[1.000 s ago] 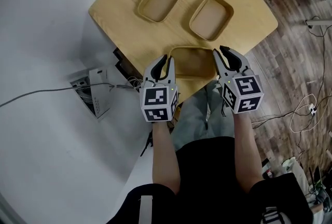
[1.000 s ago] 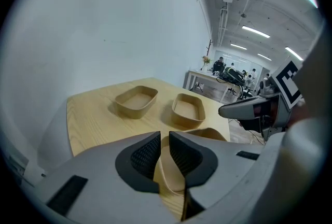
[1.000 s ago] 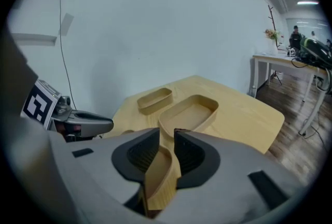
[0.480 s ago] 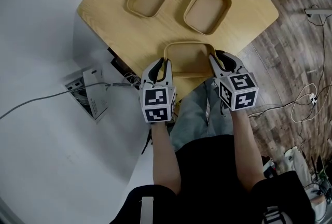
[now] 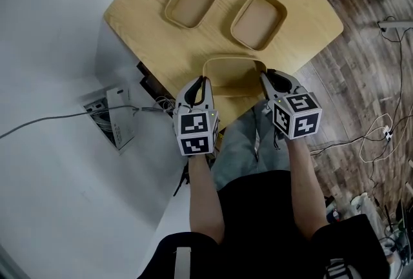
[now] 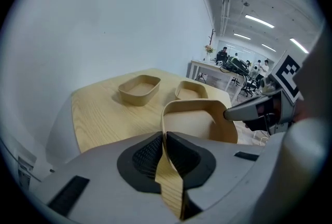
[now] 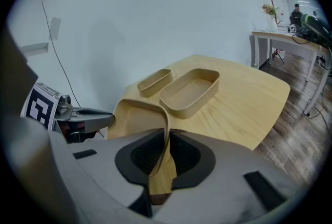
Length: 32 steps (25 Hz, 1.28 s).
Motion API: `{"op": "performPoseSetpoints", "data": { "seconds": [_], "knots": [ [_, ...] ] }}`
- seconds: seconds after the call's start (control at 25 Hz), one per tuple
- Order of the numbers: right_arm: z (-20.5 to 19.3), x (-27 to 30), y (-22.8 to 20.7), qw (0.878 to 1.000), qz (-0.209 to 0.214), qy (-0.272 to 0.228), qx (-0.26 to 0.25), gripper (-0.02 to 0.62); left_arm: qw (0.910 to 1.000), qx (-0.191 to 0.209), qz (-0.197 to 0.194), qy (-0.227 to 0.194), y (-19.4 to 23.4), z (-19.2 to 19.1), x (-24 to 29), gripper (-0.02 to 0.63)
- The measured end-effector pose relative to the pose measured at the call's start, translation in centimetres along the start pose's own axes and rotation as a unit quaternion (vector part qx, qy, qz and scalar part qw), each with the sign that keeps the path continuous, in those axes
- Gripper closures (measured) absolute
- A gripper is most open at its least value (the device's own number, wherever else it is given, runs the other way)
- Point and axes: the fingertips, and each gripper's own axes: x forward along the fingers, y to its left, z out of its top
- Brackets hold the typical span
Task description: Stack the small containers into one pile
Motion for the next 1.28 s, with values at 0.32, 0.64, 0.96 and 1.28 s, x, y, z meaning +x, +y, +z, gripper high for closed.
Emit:
{"op": "performPoseSetpoints", "data": {
  "seconds": [0.32,0.64,0.96,1.28],
  "knots": [
    [4.8,-2.1,0.9,0.999,0.01,-0.048,-0.02,0.568,0.9986,0.011,0.014,-0.05,0.2,4.4,-2.3,0.578],
    [9.5,-4.8,2.3,0.995,0.008,-0.089,-0.052,0.57,0.9951,0.017,0.02,-0.095,0.4,8.7,-5.0,0.578],
    [14.8,-7.3,4.5,0.985,-0.002,-0.144,-0.098,0.575,0.9884,0.027,0.023,-0.148,0.9,12.7,-8.3,0.575],
    [19.3,-8.4,7.2,0.973,0.003,-0.173,-0.151,0.578,0.9824,0.015,0.036,-0.183,2.6,15.4,-10.6,0.575]
  ]
}}
